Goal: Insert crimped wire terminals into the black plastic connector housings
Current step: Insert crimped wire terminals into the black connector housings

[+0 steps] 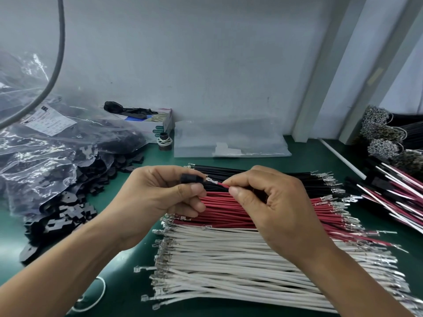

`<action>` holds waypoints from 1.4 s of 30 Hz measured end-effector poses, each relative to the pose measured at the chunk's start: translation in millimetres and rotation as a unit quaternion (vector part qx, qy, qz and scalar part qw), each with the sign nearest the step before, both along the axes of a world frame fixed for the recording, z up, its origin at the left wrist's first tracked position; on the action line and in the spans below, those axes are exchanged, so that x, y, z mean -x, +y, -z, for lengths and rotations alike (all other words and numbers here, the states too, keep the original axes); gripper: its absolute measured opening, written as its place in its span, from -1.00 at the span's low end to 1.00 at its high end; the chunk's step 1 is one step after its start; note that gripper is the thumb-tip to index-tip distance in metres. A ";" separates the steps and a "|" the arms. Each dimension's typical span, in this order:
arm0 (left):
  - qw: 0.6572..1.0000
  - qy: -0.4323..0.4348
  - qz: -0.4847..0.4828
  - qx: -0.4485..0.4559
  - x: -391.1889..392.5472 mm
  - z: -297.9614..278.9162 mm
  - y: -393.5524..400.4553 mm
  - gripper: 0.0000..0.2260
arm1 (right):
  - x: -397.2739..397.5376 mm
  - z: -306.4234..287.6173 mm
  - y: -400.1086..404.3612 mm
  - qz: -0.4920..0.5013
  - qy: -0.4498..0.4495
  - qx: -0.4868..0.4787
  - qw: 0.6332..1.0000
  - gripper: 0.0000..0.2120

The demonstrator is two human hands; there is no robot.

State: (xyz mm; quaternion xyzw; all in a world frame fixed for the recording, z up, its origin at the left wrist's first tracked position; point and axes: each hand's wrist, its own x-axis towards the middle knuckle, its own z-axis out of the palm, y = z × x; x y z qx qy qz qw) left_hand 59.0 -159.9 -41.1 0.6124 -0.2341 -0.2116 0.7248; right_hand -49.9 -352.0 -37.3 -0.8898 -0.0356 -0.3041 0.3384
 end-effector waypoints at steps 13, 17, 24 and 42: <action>1.000 -0.025 0.010 0.011 0.1 -0.7 1.5 -0.72 | 2.8 -3.1 8.8 0.018 -0.052 0.116 0.992 -0.86; 0.999 -0.049 0.001 0.001 -1.5 -0.8 4.2 -0.72 | 4.1 -5.5 9.2 0.007 -0.105 0.189 0.976 -0.89; 0.999 0.001 0.045 0.028 0.5 1.7 2.5 -0.49 | 7.5 -3.8 11.3 -0.024 -0.080 0.048 0.995 -0.92; 0.999 -0.007 0.035 0.036 1.9 -1.6 3.6 -0.63 | 5.6 -7.2 7.1 -0.028 -0.015 0.028 0.999 -0.89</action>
